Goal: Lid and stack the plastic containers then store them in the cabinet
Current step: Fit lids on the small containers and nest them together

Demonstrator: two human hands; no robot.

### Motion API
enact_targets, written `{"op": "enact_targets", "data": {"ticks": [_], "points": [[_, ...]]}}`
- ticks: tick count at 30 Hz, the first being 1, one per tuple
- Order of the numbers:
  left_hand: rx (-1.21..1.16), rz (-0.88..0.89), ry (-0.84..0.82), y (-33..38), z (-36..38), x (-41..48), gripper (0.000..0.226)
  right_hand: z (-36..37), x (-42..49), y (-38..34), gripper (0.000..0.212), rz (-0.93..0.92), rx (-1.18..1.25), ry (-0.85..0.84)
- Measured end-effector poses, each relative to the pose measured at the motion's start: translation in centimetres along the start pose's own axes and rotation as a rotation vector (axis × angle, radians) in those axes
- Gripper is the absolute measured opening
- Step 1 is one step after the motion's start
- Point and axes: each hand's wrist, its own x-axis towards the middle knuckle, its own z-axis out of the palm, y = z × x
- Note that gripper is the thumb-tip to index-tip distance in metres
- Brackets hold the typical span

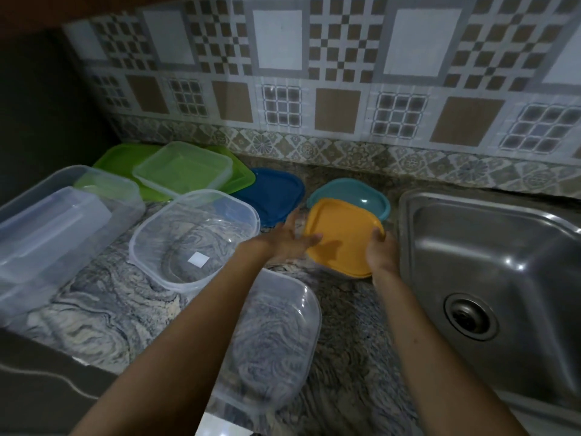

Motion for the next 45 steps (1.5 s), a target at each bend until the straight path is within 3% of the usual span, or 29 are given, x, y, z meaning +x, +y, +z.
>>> {"op": "enact_targets", "data": {"ticks": [3,6,9,12,17,21,25,31,36,41,45], "points": [[0.265,0.001,-0.171,0.2,-2.0,-2.2,0.121,-1.8,0.0,-0.2,0.051,0.033,0.024,0.081],[0.488,0.025,-0.314,0.1,-2.2,-3.6,0.083,-3.3,0.0,-1.1,0.052,0.049,0.089,0.105],[0.394,0.07,-0.227,-0.5,-1.3,-3.4,0.038,-4.3,0.0,-2.0,0.053,0.039,0.118,0.097],[0.259,0.084,-0.083,-0.8,-0.8,-2.9,0.025,-5.2,-0.1,-2.7,0.051,-0.013,0.118,0.109],[0.107,0.023,0.151,-0.7,-0.1,-2.1,0.031,-6.5,0.1,-3.4,0.045,-0.175,0.174,0.188],[-0.128,-0.06,0.285,-0.7,0.9,-1.6,0.029,-6.8,0.0,-3.6,0.037,-0.261,0.135,0.15],[-0.208,-0.095,0.347,-0.8,1.4,-0.6,0.036,-5.3,-1.4,-3.1,0.031,-0.341,-0.035,0.043],[-0.408,-0.145,0.387,-0.7,2.0,0.8,0.018,-1.1,-3.4,-1.5,0.037,-0.33,-0.205,0.074],[-0.519,-0.102,0.441,-0.4,2.9,2.1,0.025,-0.2,-1.5,0.1,0.03,-0.446,-0.325,0.065],[-0.416,-0.022,0.474,-0.4,3.5,3.0,0.044,-0.9,4.1,-0.2,0.033,-0.184,-0.052,0.019],[-0.382,0.005,0.477,-0.9,3.7,3.7,0.04,-0.3,9.6,-0.5,0.045,-0.053,-0.282,-0.043]]}}
